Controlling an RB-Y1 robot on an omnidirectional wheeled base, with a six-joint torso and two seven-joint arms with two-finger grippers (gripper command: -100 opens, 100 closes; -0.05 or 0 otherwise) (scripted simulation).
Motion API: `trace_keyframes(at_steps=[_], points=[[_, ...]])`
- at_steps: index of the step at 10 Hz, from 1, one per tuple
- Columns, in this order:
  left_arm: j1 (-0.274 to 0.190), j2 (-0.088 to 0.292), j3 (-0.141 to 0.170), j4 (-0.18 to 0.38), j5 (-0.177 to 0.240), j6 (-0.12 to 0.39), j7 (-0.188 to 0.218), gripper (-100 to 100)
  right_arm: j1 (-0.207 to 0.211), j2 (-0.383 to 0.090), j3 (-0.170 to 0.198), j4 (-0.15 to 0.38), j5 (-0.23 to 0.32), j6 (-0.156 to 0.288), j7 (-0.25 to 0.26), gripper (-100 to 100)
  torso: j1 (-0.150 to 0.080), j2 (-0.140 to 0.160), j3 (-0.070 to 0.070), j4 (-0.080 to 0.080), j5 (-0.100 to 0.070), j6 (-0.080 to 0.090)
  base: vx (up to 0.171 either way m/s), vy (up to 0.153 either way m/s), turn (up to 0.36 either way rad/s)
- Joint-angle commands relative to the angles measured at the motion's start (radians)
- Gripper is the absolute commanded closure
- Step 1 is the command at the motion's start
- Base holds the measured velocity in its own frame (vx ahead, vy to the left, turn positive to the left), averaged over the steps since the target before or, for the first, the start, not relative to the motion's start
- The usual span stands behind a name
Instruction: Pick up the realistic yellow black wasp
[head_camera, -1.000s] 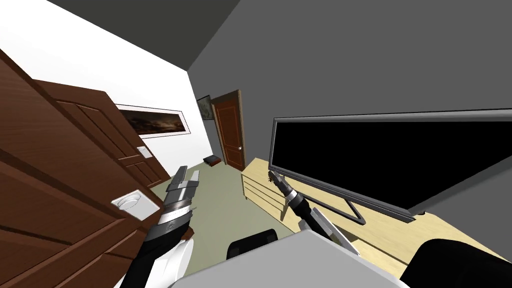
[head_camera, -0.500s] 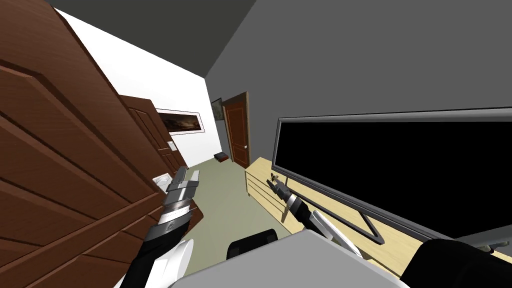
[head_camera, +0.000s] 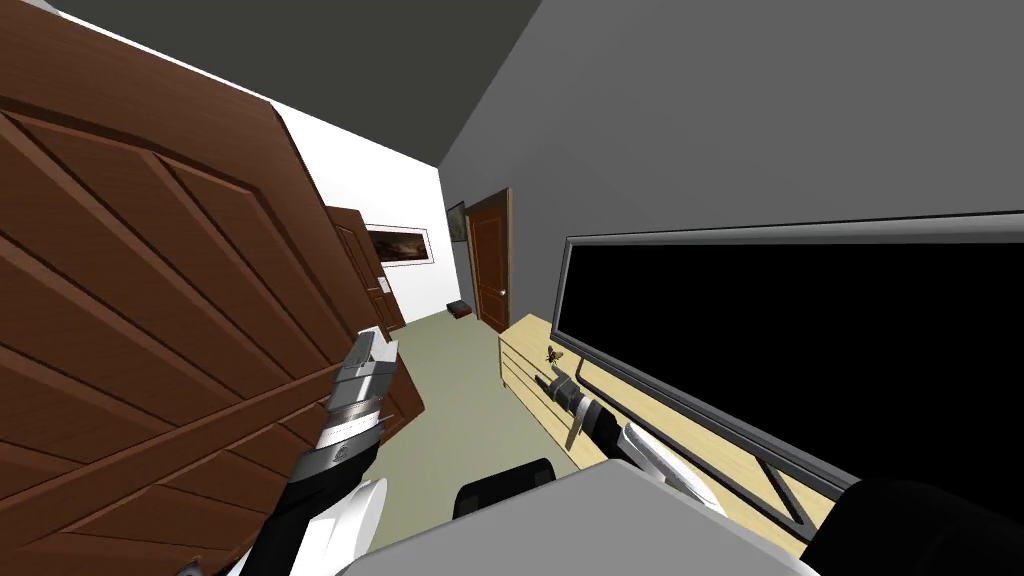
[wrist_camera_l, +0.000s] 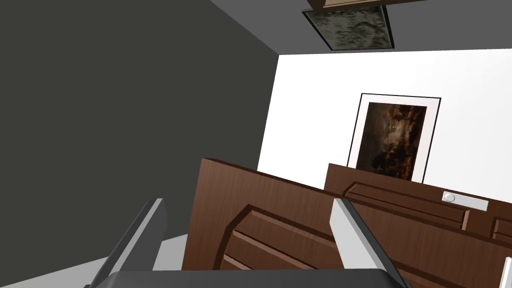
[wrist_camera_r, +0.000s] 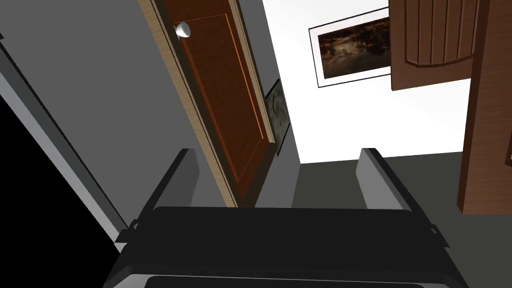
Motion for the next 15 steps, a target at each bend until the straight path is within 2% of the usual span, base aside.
trace_keyframes(at_steps=[1, 2, 4, 5, 6, 7, 9, 10, 11, 12, 13, 14, 15], points=[[0.0, 0.0, 0.0, 0.0, 0.0, 0.0, 0.0, 0, 0.003, -0.049, 0.007, 0.048, 0.05, 0.028, 0.035, -100, 0.0, 0.0, 0.0, 0.0, 0.0, 0.0, -0.106, -0.087, 0.495], [0.0, 0.0, 0.0, 0.0, 0.0, 0.0, 0.0, 0, 0.003, -0.049, 0.007, 0.048, 0.058, 0.028, 0.035, -100, -0.001, 0.002, 0.001, 0.0, 0.0, 0.0, -0.078, -0.082, 0.138], [0.0, 0.0, 0.0, 0.0, 0.0, 0.0, 0.0, 0, -0.005, -0.1, 0.024, 0.113, 0.127, 0.069, 0.087, -100, -0.001, 0.0, 0.0, 0.0, 0.0, 0.0, -0.077, -0.083, 0.35], [0.0, 0.0, 0.0, 0.0, 0.0, 0.0, 0.0, 0, -0.005, -0.1, 0.024, 0.122, 0.134, 0.069, 0.087, -100, -0.002, 0.001, 0.0, 0.0, 0.0, 0.0, -0.072, -0.09, 0.158], [0.0, 0.0, 0.0, 0.0, 0.0, 0.0, 0.0, 0, -0.01, -0.123, 0.031, 0.158, 0.17, 0.089, 0.113, -100, -0.002, 0.0, 0.0, 0.0, -0.001, 0.001, -0.053, -0.083, 0.333], [0.0, 0.0, 0.0, 0.0, 0.0, 0.0, 0.0, 0, -0.01, -0.123, 0.031, 0.159, 0.17, 0.089, 0.113, -100, -0.002, -0.001, -0.001, 0.0, 0.0, 0.0, -0.04, -0.063, 0.124], [0.0, 0.0, 0.0, 0.0, 0.0, 0.0, 0.0, 0, -0.019, -0.168, 0.044, 0.221, 0.235, 0.128, 0.167, -100, 0.0, -0.003, -0.002, 0.0, 0.0, 0.0, -0.053, -0.065, 0.332], [0.0, 0.0, 0.0, 0.0, 0.0, 0.0, 0.0, 0, -0.019, -0.168, 0.044, 0.232, 0.235, 0.128, 0.167, -100, -0.002, -0.002, -0.001, 0.0, 0.0, 0.0, -0.042, -0.076, 0.161], [0.0, 0.0, 0.0, 0.0, 0.0, 0.0, 0.0, 0, -0.023, -0.189, 0.049, 0.265, 0.265, 0.147, 0.195, -100, -0.002, -0.003, -0.002, 0.0, 0.0, 0.002, -0.038, -0.07, 0.242], [0.0, 0.0, 0.0, 0.0, 0.0, 0.0, 0.0, 0, -0.023, -0.189, 0.049, 0.268, 0.265, 0.147, 0.195, -100, -0.002, -0.003, -0.002, -0.001, 0.0, 0.001, -0.034, -0.056, 0.135], [0.0, 0.0, 0.0, 0.0, 0.0, 0.0, 0.0, 0, -0.028, -0.209, 0.053, 0.302, 0.292, 0.166, 0.222, -100, -0.001, -0.004, -0.002, -0.001, 0.0, 0.001, -0.028, -0.052, 0.23], [0.0, 0.0, 0.0, 0.0, 0.0, 0.0, 0.0, 0, -0.028, -0.209, 0.053, 0.303, 0.292, 0.166, 0.222, -100, -0.001, -0.005, -0.002, -0.001, 0.0, 0.001, -0.016, -0.049, 0.147], [0.001, 0.0, 0.0, 0.0, 0.0, 0.0, 0.0, 0, -0.033, -0.227, 0.057, 0.336, 0.317, 0.185, 0.248, -100, 0.0, -0.005, -0.003, -0.001, 0.0, 0.001, -0.022, -0.061, 0.287]])
